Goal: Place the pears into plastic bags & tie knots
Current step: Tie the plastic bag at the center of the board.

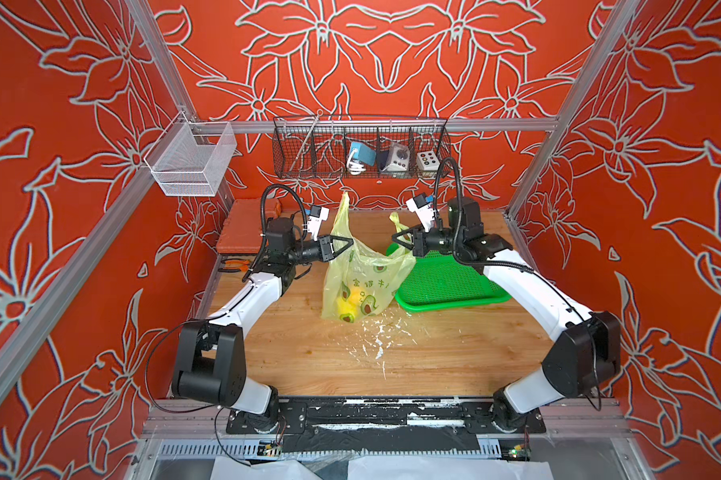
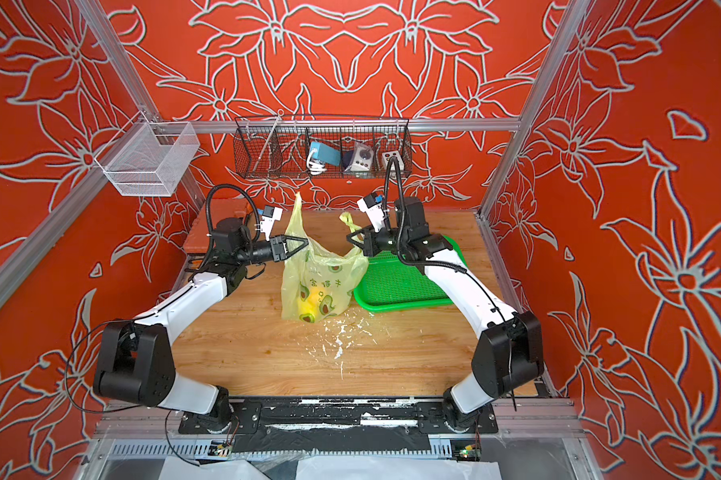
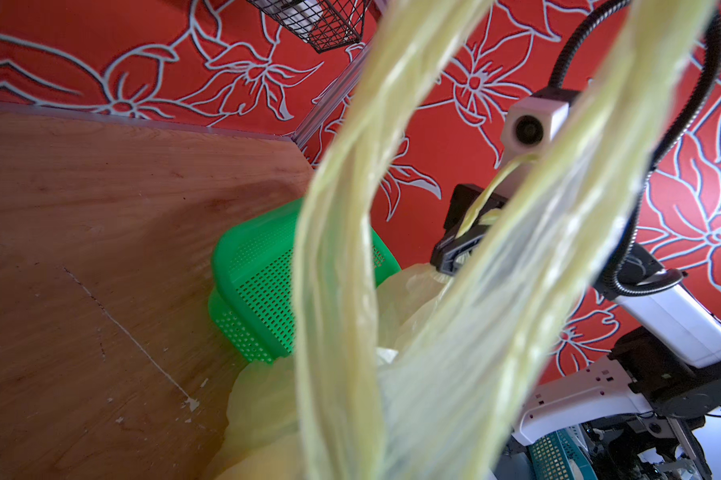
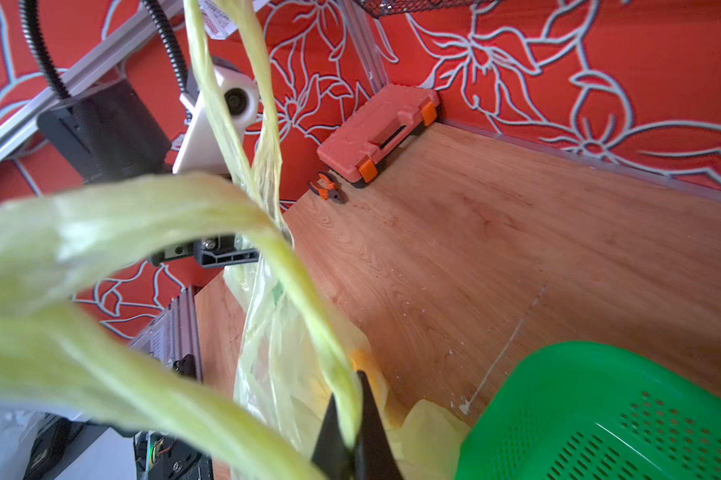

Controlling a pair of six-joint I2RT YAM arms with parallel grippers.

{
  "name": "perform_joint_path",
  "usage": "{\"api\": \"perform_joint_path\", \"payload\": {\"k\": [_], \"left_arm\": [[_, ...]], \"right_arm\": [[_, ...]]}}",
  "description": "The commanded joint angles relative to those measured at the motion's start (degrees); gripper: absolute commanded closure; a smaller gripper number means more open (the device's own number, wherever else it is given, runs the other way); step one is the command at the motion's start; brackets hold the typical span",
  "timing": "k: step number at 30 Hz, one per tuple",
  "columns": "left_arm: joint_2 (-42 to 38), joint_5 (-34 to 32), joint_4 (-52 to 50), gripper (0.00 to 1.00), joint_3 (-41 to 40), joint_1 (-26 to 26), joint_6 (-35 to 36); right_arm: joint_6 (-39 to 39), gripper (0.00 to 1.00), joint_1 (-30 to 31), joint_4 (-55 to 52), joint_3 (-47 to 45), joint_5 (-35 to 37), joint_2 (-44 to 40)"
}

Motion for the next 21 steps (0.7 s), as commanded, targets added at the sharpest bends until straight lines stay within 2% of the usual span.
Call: {"api": "perform_joint_path", "payload": {"k": [1, 5, 8, 12, 21], "left_arm": [[-1.16, 0.73, -3.07, 1.00, 2.13, -0.20, 2.95], [-1.06, 0.24, -5.36, 1.00, 2.84, -0.59, 4.56], [-0.40, -0.69, -8.96, 1.00, 4.41, -1.45, 7.08], [0.63, -1.14, -12.03, 1.00, 5.96, -2.73, 9.66], [0.87, -0.51, -15.70, 1.00, 6.65, -3.14, 13.78]], "right_arm": [[-11.16, 1.00, 2.90, -15.37, 6.64, 14.56, -0.70], [-19.23, 1.00, 9.90, -21.85, 11.06, 32.72, 2.67], [-21.77, 1.00, 12.99, -21.34, 11.28, 39.71, 3.74], [-24.55, 1.00, 15.06, -20.56, 12.74, 42.93, 5.50], [-28.08, 1.00, 18.82, -17.88, 17.34, 43.55, 10.39]]}}
